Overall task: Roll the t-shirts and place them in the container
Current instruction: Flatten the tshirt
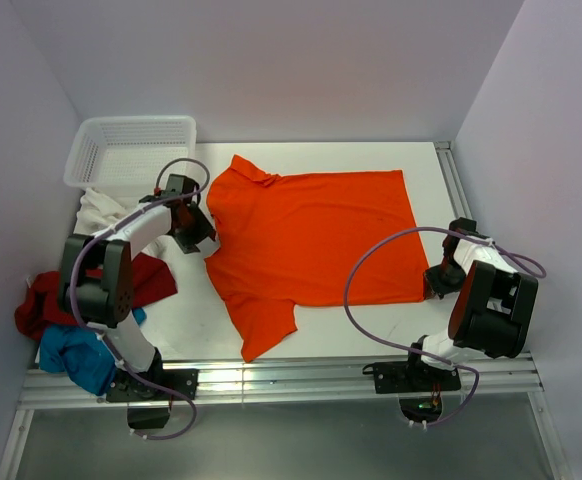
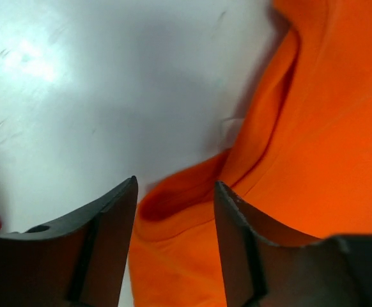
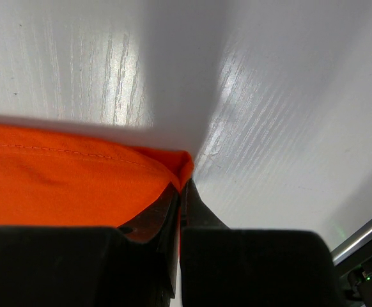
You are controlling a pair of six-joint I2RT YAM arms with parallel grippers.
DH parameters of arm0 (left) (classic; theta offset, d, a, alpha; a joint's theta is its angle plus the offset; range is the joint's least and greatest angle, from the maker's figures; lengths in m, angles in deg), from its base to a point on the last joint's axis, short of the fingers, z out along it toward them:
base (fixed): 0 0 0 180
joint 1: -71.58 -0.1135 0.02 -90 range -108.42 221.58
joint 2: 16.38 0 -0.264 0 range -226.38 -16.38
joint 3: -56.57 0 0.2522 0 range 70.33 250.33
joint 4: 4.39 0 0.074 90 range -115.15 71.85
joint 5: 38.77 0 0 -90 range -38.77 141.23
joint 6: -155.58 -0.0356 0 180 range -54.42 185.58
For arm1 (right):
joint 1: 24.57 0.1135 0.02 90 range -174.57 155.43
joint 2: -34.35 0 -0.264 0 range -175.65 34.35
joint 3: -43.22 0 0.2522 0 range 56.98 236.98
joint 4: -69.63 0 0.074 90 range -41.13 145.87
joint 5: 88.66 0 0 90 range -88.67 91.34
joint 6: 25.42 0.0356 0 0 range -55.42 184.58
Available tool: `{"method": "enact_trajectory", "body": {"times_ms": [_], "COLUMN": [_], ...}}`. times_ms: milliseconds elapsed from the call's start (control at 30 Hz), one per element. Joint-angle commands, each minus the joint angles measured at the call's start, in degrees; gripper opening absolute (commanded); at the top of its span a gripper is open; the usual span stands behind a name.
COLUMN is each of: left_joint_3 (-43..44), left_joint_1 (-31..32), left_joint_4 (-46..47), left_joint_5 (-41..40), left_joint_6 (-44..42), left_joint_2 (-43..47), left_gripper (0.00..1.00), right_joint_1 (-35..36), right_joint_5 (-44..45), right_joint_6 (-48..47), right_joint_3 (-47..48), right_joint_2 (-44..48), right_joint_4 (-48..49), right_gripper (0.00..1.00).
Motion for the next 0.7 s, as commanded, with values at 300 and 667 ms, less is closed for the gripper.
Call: {"method": "enact_trajectory", "body": {"times_ms": [300,667], "left_joint_3": [6.0,4.2], "left_joint_1": [0.3,4.2], "left_joint_4": [1.4,1.9], "left_joint_5": [6.9,7.3], "left_joint_6": [-8.2,-7.4], "left_joint_2": [-8.6,-8.8], "left_gripper": [0.34,0.42], "right_joint_1": [-0.3,-0.4], "right_joint_5": [0.1,-0.6], "right_joint_6": [0.2,-0.1], "right_joint_3": [1.5,1.0], "right_joint_2": [-1.3,-2.3], "right_joint_4": [2.8,3.7], "right_gripper": [0.00,0.00]}}
